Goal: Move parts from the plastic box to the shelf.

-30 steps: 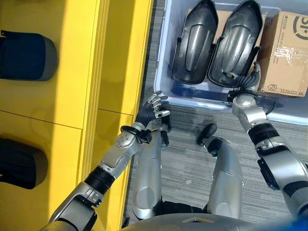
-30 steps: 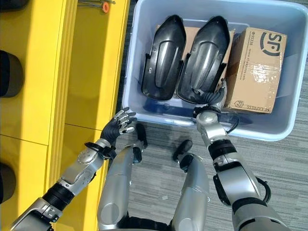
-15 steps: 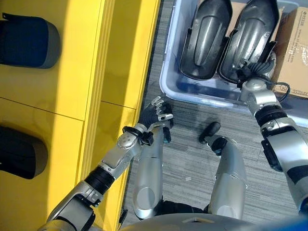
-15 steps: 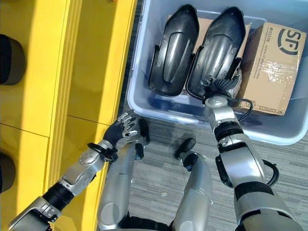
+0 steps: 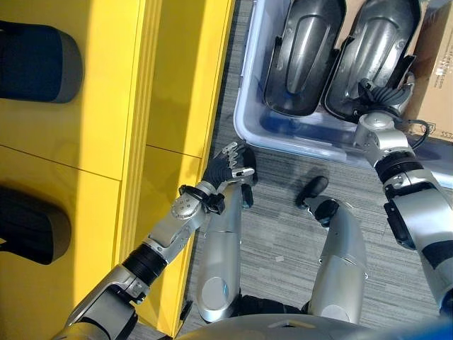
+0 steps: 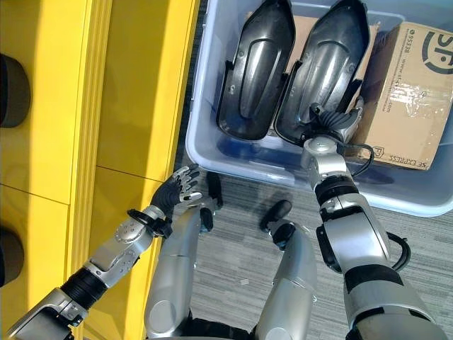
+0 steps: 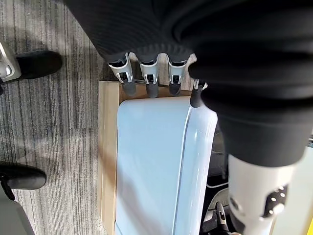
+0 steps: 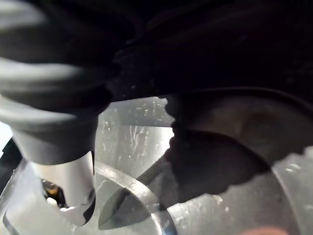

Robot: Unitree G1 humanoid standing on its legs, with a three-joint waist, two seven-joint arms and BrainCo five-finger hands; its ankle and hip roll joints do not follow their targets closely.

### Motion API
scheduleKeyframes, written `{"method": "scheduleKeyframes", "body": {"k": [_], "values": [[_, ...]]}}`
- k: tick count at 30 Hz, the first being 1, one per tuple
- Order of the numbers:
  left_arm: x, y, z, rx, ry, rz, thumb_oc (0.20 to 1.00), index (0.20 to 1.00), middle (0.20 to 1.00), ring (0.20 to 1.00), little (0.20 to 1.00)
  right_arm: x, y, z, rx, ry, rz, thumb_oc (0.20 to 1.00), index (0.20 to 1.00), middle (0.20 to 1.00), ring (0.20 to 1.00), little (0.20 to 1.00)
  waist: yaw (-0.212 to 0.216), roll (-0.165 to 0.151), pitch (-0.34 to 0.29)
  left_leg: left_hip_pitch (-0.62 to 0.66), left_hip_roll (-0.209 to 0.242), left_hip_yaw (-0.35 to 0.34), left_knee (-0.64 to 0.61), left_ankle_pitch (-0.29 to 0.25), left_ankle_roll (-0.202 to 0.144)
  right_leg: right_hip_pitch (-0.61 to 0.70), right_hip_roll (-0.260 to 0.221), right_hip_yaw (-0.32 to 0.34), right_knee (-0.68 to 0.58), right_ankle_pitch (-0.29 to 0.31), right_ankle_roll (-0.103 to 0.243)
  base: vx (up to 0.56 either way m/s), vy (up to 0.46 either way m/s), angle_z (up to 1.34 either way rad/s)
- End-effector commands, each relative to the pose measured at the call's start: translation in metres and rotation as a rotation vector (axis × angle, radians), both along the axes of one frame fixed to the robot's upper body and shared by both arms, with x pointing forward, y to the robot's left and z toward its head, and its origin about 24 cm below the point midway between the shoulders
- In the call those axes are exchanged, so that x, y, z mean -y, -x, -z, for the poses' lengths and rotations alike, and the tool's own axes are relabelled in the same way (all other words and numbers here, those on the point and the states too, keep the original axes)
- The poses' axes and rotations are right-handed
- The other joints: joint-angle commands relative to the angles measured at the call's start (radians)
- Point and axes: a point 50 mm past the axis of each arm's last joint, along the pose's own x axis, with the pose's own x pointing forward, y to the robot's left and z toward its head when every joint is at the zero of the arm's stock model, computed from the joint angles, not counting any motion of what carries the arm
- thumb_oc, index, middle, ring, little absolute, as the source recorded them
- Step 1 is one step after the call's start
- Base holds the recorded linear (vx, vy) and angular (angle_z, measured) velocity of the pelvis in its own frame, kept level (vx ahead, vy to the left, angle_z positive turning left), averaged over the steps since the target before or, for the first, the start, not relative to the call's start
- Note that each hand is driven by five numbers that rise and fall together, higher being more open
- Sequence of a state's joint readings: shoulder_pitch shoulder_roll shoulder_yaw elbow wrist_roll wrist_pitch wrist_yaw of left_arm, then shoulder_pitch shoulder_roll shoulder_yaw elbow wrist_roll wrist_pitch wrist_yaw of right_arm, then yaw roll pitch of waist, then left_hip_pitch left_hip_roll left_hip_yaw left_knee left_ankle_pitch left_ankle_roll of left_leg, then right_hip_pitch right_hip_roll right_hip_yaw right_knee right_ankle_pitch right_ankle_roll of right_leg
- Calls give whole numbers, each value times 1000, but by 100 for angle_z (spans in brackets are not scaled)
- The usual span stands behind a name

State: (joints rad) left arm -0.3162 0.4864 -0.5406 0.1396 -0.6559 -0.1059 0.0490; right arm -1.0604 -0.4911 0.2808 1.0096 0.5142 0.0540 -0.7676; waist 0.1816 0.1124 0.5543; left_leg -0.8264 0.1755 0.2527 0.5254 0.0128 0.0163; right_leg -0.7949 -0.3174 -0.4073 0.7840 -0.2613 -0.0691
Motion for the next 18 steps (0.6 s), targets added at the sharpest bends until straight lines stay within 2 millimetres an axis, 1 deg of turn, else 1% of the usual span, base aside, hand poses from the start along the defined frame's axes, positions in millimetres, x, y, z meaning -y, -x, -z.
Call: {"method": "scheduleKeyframes", "body": {"k": [1,3,4,8,9,10,12,14,15,16,17,18], "values": [[18,12,-12,62,77,68,1000,1000,1000,1000,1000,6,1,-8,10,10,-21,1000,1000,1000,1000,1000,28,69,-34,20,-54,-57,-34,-71,-42,-24,40,99,111,-23,100,0,0,0],[17,12,-12,59,84,61,1000,1000,1000,1000,1000,7,0,-3,-25,-13,-27,1000,1000,1000,1000,1000,30,70,-34,9,-54,-61,-25,-72,-43,-33,38,99,117,-23,99,0,0,0],[16,11,-12,60,80,60,1000,1000,1000,1000,1000,9,0,3,-42,-66,-29,1000,1000,1000,1000,1000,32,72,-34,1,-54,-64,-18,-73,-43,-40,38,99,121,-24,97,0,0,0],[13,10,-12,59,76,60,1000,1000,1000,1000,1000,13,0,7,-105,-23,-50,1000,1000,1000,1000,1000,37,75,-34,-11,-57,-71,-10,-76,-43,-50,38,98,126,-25,96,0,0,0],[12,9,-11,54,81,59,1000,1000,1000,1000,1000,15,0,10,-158,33,-41,533,533,533,533,533,39,76,-34,-15,-58,-73,-7,-75,-43,-53,36,98,129,-25,95,0,0,0],[12,9,-11,48,83,59,1000,1000,1000,1000,1000,16,0,11,-179,45,-41,200,200,200,200,200,40,76,-34,-17,-58,-74,-5,-76,-42,-56,36,98,131,-25,94,38,-28,0],[12,9,-8,7,125,66,1000,1000,1000,1000,1000,21,2,17,-222,2,-46,200,200,200,200,200,43,76,-34,-25,-59,-78,5,-80,-39,-62,32,97,136,-25,93,37,-19,0],[9,9,-7,-2,111,61,1000,1000,1000,1000,1000,24,3,20,-245,-10,-47,200,200,200,200,200,45,78,-34,-34,-58,-82,14,-83,-39,-69,31,97,141,-25,92,17,-2,0],[7,10,-1,-70,167,53,1000,1000,1000,1000,1000,28,4,22,-261,-16,-40,200,200,200,200,200,47,79,-34,-37,-58,-85,17,-82,-41,-70,32,98,141,-25,91,39,-2,-1],[4,11,3,-88,183,18,1000,1000,1000,1000,1000,31,6,27,-279,-32,-34,200,200,200,200,200,50,79,-34,-36,-61,-87,17,-85,-39,-71,31,98,143,-28,92,40,-2,-3],[2,11,4,-79,178,9,1000,1000,1000,1000,1000,32,7,30,-288,-42,-34,200,200,200,200,200,50,79,-34,-37,-61,-87,18,-86,-38,-73,31,98,145,-28,92,48,-21,-2],[0,10,4,-48,150,5,1000,1000,1000,1000,1000,37,10,37,-293,-71,-12,200,200,200,200,200,53,81,-34,-52,-63,-91,27,-89,-36,-82,29,97,150,-30,91,33,-22,0]]}}
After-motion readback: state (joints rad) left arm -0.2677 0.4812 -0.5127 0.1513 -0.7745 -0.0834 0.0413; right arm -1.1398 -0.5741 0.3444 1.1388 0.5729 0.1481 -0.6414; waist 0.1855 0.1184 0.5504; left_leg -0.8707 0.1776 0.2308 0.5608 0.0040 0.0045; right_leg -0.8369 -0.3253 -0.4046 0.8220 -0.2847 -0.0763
